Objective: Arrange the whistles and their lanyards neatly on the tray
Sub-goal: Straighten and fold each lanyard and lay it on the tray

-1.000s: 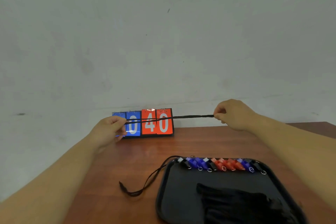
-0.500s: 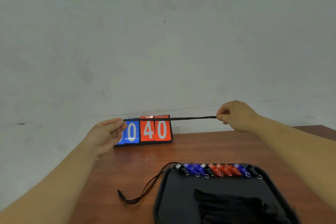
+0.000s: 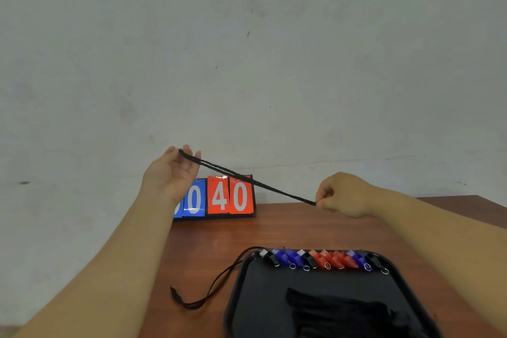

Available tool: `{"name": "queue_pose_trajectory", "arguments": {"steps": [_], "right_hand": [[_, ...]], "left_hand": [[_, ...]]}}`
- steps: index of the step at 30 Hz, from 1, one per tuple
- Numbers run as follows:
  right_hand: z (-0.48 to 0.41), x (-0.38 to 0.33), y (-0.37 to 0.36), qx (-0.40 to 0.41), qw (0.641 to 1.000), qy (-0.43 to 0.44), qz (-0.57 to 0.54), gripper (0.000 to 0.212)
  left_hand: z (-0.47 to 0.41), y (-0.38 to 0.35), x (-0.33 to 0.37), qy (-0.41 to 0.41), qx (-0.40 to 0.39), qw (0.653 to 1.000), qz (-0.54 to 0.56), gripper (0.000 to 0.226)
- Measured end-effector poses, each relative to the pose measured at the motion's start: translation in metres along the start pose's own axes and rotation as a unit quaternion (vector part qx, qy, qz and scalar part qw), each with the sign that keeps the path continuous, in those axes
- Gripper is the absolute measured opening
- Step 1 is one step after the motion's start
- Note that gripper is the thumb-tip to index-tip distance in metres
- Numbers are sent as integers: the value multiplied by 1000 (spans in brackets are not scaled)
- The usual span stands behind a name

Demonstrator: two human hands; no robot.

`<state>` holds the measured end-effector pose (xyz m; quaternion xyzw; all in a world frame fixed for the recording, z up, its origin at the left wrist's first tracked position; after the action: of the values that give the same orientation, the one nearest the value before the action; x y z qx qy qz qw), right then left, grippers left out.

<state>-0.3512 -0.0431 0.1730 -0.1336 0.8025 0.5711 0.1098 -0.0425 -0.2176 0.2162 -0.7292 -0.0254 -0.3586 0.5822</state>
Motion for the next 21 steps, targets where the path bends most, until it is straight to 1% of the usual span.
{"name": "queue_pose_trajectory", "arguments": {"steps": [2,4,7,9,11,15,19,21], "right_hand": [[2,0,-4,-19,1000,2,8,3],[4,0,-8,-40,999,3,1,3],[7,-6,-10,-54,998,7,-17,1],[7,-18,-6,-37,999,17,-33,6],[5,-32,2,-13,998,31,-54,16],[3,-65,22,36,986,69,-150,34],[4,-95,39,53,969,119,-209,44],[5,-105,45,50,966,134,-218,47]], "left_hand": [[-4,-1,-4,22,-18,1000,5,6],[-4,-3,-8,39,-24,999,-18,2],[0,-9,-14,31,-6,992,-119,2],[7,-17,-21,15,3,977,-211,3],[14,-26,-31,4,5,951,-310,7],[34,-45,-52,-14,-22,874,-485,16],[51,-61,-67,-55,-55,798,-598,25],[58,-66,-70,-71,-65,770,-630,26]]}}
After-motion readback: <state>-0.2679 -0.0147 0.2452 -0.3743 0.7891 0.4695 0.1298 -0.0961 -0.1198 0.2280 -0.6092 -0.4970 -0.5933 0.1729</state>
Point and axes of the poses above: each hand's wrist, its own z-axis away from the middle knuckle, its own y-axis out of the back of the hand, x = y × z, the point moved 3 cm from there along -z, towards the middle knuckle, and after that the axes turned 15 degrees about y, right-handed, at the moved point
